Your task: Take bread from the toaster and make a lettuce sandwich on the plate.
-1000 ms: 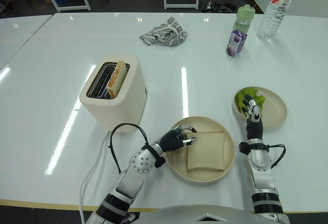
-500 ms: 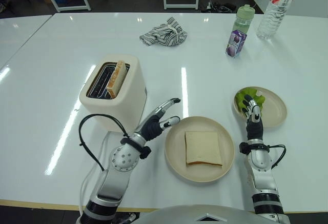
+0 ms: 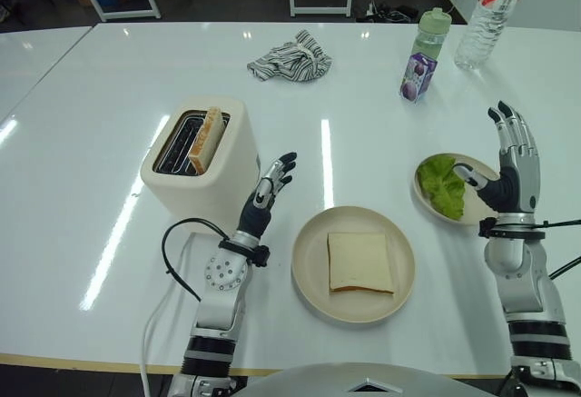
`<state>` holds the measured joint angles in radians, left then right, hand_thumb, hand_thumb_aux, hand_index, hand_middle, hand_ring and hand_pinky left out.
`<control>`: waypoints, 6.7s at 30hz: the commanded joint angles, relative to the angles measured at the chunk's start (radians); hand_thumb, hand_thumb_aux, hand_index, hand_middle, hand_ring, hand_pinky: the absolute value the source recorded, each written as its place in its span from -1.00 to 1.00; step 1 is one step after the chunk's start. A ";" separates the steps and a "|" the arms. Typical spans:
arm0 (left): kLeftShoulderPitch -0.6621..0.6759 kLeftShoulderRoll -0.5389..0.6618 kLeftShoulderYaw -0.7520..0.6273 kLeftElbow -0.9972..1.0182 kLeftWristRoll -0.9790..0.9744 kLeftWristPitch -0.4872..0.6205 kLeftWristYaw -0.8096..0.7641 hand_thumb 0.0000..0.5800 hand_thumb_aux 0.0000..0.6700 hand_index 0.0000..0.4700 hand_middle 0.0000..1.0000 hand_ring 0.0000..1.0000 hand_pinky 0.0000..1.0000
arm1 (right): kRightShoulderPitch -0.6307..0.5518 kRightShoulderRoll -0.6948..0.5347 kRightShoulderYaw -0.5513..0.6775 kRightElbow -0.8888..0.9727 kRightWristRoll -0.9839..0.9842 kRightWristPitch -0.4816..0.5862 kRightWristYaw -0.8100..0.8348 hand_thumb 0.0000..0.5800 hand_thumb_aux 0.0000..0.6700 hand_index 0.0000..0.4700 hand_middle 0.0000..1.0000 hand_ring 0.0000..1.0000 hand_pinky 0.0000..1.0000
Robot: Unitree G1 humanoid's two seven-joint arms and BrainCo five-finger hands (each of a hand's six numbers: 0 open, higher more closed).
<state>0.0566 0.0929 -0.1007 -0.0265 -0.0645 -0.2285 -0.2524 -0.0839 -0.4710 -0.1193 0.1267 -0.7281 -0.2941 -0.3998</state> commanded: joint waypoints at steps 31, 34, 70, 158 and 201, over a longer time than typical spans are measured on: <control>-0.017 -0.029 -0.023 0.066 0.009 -0.008 -0.015 -1.00 -1.00 -1.00 -1.00 -1.00 -1.00 | -0.426 -0.166 0.572 0.984 -0.171 0.140 -0.075 0.95 0.69 0.69 -1.00 -1.00 -1.00; -0.016 -0.029 -0.022 0.072 0.011 -0.009 -0.014 -1.00 -1.00 -1.00 -1.00 -1.00 -1.00 | -0.419 -0.175 0.573 0.960 -0.155 0.137 -0.076 1.00 1.00 1.00 -1.00 -1.00 -1.00; -0.051 -0.052 -0.029 0.172 0.031 -0.034 0.015 -1.00 -1.00 -1.00 -1.00 -1.00 -1.00 | 0.305 -0.256 0.503 -0.505 -0.344 0.150 0.330 1.00 1.00 1.00 -1.00 -1.00 -1.00; -0.031 -0.040 -0.046 0.161 0.036 0.012 0.021 -1.00 -1.00 -1.00 -1.00 -1.00 -1.00 | 0.288 -0.157 0.496 -0.369 -0.565 0.042 0.263 1.00 1.00 1.00 -1.00 -1.00 -1.00; -0.029 -0.043 -0.042 0.185 0.047 0.012 0.023 -1.00 -1.00 -1.00 -1.00 -1.00 -1.00 | 0.358 -0.149 0.476 -0.491 -0.524 0.054 0.312 1.00 1.00 1.00 -1.00 -1.00 -1.00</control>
<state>0.0230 0.0469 -0.1452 0.1518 -0.0201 -0.2274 -0.2275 0.2788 -0.6063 0.3642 -0.3664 -1.2405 -0.2416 -0.0936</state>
